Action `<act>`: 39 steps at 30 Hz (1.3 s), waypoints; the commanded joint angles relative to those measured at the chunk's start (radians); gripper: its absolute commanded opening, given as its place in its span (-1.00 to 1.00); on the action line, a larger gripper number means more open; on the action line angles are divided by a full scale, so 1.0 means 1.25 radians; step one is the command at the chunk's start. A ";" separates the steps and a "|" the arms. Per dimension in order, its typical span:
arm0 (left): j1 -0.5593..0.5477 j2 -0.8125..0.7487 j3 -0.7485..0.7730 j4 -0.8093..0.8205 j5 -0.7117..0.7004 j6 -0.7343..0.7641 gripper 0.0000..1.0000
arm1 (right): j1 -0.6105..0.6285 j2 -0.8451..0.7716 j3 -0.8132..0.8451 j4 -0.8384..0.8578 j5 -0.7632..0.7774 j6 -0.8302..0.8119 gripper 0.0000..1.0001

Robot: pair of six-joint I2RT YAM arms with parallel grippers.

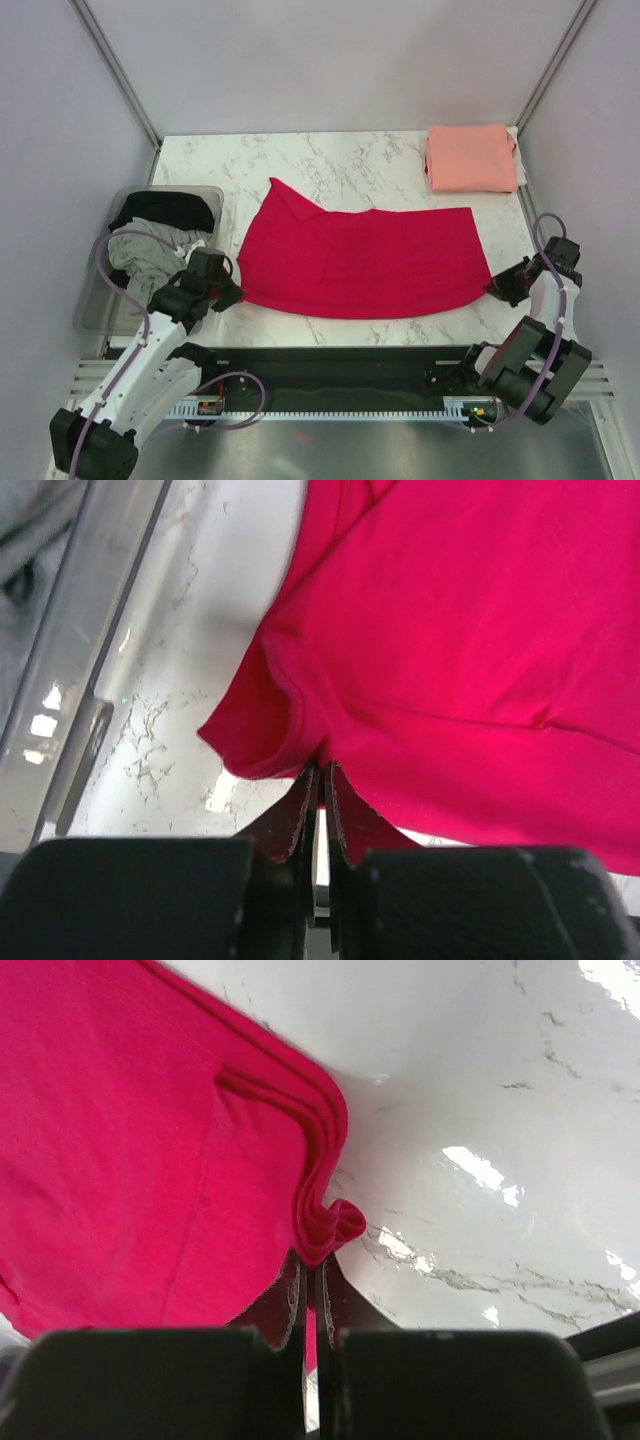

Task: Fold and stack the t-shirts
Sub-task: Fold the tshirt

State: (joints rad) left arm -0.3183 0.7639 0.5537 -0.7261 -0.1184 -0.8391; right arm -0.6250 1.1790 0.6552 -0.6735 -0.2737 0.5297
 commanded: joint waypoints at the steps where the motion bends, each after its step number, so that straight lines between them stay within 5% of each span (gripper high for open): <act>1: -0.015 -0.044 0.011 -0.015 0.019 -0.061 -0.73 | -0.012 -0.057 0.012 -0.011 0.024 0.007 -1.00; 5: -0.018 -0.060 0.017 -0.061 0.025 -0.110 -0.48 | -0.037 -0.093 -0.015 -0.044 0.024 0.030 -1.00; 7: -0.018 -0.091 0.006 -0.071 0.042 -0.145 -0.35 | -0.061 -0.096 -0.039 -0.050 0.010 0.032 -0.83; 9: -0.018 -0.114 -0.002 -0.079 0.051 -0.166 -0.08 | -0.084 -0.093 -0.058 -0.055 -0.031 0.033 -0.30; 10: -0.017 -0.135 0.001 -0.084 0.053 -0.164 0.01 | -0.106 -0.093 -0.071 -0.054 -0.046 0.030 0.08; 11: -0.018 -0.143 0.011 -0.090 0.049 -0.162 0.16 | -0.116 -0.090 -0.073 -0.054 -0.058 0.023 0.68; 12: -0.017 -0.147 0.037 -0.095 0.043 -0.146 0.20 | -0.122 -0.089 -0.070 -0.054 -0.063 0.016 0.93; 15: -0.017 -0.116 0.111 -0.090 0.002 -0.090 0.27 | -0.125 -0.099 -0.036 -0.059 -0.065 -0.002 0.96; 20: -0.018 0.165 0.275 0.004 -0.038 0.045 0.26 | -0.110 -0.148 -0.003 -0.026 -0.098 0.016 0.96; 25: -0.010 0.454 0.489 0.095 -0.086 0.142 0.26 | 0.046 -0.207 0.058 0.051 -0.025 0.044 0.96; 33: 0.035 0.918 0.812 0.199 -0.068 0.205 0.06 | 0.134 -0.125 0.159 0.065 0.019 -0.004 0.96; 39: 0.072 1.110 0.991 0.224 -0.062 0.239 0.05 | 0.136 -0.088 0.139 0.134 -0.039 0.014 0.96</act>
State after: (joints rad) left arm -0.2512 2.0991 1.6806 -0.5034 -0.1806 -0.6106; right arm -0.4618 1.0618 0.8272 -0.5808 -0.2890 0.5491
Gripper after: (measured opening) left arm 0.529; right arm 0.982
